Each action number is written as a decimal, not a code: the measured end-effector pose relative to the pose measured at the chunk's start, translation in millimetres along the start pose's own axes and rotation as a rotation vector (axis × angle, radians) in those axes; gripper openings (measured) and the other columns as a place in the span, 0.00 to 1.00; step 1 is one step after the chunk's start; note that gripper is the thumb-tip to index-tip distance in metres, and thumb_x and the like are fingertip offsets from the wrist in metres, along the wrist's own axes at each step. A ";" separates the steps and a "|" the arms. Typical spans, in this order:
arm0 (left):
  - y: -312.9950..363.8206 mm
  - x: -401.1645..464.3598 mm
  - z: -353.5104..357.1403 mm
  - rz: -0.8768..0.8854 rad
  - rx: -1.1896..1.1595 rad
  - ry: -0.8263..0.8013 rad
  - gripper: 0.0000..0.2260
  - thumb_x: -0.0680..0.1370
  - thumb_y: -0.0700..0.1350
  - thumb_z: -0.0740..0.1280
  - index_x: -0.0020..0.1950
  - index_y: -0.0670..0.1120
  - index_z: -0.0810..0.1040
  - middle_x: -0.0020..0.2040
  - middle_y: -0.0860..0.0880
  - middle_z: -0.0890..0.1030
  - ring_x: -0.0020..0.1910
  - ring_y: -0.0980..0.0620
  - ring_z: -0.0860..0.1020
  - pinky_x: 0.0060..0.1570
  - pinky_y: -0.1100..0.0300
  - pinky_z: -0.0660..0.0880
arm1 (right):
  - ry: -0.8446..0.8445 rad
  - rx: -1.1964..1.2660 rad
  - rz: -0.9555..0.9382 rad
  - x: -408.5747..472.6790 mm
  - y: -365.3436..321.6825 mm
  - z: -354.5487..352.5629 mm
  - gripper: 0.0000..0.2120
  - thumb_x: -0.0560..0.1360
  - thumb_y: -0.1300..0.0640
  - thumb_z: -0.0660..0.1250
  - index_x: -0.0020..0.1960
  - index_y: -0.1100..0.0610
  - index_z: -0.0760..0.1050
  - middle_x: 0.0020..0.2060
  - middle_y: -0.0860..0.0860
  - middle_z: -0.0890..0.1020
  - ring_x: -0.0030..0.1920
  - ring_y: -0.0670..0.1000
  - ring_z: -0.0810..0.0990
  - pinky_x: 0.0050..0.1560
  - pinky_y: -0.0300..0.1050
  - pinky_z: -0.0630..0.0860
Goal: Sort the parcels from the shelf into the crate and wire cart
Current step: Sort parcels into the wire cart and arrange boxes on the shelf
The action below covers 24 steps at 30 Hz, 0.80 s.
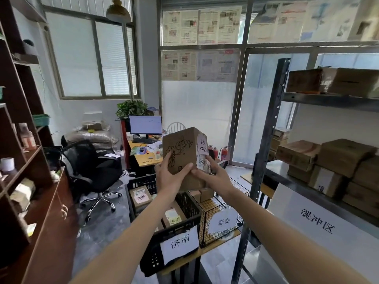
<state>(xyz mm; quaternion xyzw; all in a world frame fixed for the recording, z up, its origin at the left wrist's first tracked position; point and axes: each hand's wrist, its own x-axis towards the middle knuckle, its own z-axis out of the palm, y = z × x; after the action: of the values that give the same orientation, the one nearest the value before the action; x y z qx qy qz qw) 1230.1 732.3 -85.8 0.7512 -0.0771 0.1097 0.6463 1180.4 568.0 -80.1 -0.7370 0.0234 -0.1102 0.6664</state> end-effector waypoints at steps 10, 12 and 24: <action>-32.6 61.7 -26.9 0.101 0.100 -0.076 0.29 0.75 0.65 0.70 0.75 0.62 0.69 0.75 0.53 0.68 0.72 0.50 0.70 0.68 0.42 0.73 | 0.054 0.161 0.101 45.1 20.7 0.3 0.37 0.74 0.50 0.76 0.78 0.41 0.63 0.57 0.47 0.84 0.56 0.50 0.84 0.51 0.56 0.84; -41.9 74.7 -24.2 0.082 0.122 -0.079 0.29 0.76 0.63 0.70 0.76 0.60 0.69 0.75 0.52 0.69 0.72 0.50 0.70 0.68 0.43 0.73 | 0.041 0.161 0.104 56.3 26.3 -5.3 0.37 0.75 0.51 0.76 0.78 0.41 0.63 0.58 0.48 0.83 0.53 0.48 0.84 0.47 0.52 0.85; -107.2 156.9 72.0 0.000 0.379 -0.208 0.27 0.79 0.60 0.68 0.77 0.53 0.70 0.73 0.48 0.71 0.70 0.47 0.71 0.68 0.48 0.71 | 0.081 -0.025 0.165 162.8 90.6 -104.6 0.44 0.68 0.55 0.82 0.79 0.49 0.64 0.58 0.49 0.80 0.54 0.51 0.85 0.52 0.50 0.84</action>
<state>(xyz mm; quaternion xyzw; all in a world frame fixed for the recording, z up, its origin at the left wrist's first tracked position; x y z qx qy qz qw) 1413.7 681.6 -156.7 0.8665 -0.1215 0.0439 0.4822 1329.1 426.2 -139.1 -0.7359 0.1123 -0.0842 0.6624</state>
